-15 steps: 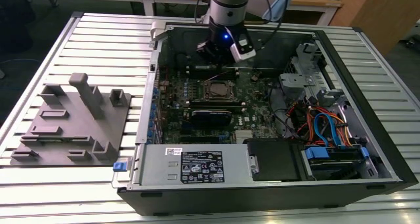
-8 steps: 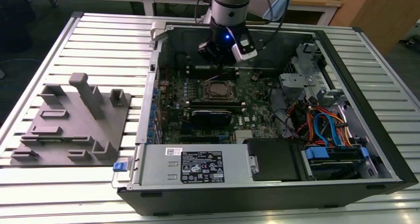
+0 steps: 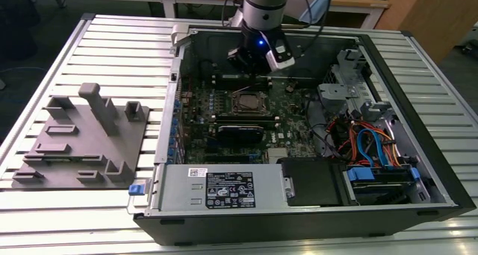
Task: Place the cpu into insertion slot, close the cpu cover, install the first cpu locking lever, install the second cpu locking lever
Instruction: 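Install the first cpu locking lever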
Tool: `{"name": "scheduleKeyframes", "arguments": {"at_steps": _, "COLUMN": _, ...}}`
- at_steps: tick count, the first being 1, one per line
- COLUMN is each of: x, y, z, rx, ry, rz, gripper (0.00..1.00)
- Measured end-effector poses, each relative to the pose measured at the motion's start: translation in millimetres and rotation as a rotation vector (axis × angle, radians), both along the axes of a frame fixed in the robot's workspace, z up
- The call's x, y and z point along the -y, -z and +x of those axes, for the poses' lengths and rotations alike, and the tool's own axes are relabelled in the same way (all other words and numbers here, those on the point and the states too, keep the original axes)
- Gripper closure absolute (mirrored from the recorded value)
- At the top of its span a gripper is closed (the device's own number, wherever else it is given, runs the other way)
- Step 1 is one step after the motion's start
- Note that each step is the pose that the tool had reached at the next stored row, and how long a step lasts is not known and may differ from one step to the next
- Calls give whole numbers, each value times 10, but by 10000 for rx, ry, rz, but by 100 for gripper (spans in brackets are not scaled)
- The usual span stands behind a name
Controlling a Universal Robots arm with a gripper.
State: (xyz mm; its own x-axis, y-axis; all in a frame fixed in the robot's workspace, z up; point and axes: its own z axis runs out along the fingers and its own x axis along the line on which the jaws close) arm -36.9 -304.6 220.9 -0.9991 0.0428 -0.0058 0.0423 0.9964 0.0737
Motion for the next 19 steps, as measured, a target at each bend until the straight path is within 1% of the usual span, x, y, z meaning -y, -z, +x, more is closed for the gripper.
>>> {"name": "scheduleKeyframes", "arguments": {"at_steps": 9, "x": 0, "y": 25, "z": 48, "rx": 1, "ry": 0, "rz": 1, "gripper": 89}}
{"name": "scheduleKeyframes", "arguments": {"at_steps": 19, "x": 0, "y": 75, "z": 82, "rx": 1, "ry": 1, "rz": 1, "gripper": 89}}
